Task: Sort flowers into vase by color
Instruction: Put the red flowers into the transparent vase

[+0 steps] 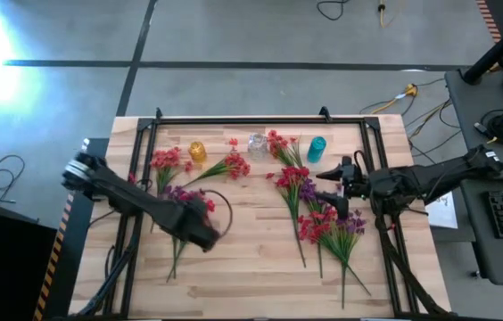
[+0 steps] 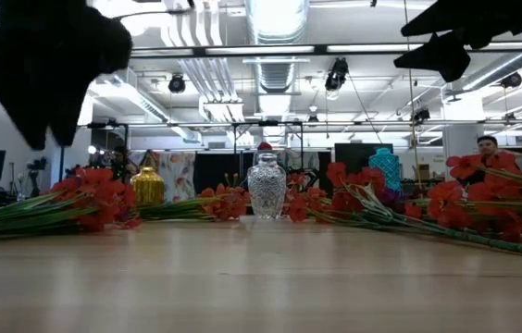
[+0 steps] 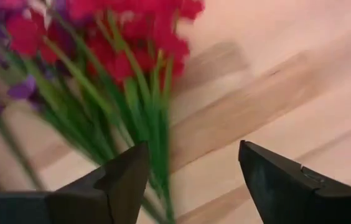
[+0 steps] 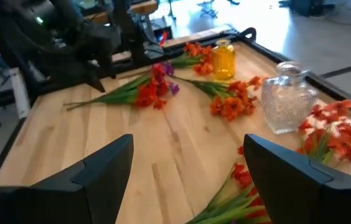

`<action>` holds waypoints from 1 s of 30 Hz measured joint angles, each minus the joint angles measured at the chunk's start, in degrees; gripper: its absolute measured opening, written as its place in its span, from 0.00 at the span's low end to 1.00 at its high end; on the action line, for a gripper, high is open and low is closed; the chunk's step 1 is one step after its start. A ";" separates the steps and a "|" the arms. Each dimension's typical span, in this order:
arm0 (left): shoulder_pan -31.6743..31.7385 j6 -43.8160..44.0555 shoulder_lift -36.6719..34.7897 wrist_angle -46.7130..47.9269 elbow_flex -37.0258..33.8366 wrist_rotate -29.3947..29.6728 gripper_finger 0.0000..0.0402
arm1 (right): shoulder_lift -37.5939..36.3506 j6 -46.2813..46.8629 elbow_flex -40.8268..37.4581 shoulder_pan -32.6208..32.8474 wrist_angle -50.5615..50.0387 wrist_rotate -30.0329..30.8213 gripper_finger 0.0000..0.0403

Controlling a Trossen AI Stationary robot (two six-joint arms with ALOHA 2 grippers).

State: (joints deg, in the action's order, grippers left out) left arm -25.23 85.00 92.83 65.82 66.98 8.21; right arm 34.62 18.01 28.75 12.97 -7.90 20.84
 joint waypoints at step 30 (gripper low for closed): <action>-0.85 4.43 3.59 -10.34 -7.21 -4.48 0.52 | 0.03 0.62 -0.04 0.13 -2.09 0.17 0.73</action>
State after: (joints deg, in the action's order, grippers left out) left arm -26.09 89.43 96.42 55.49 59.77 3.73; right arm 34.65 18.63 28.71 13.10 -9.99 21.02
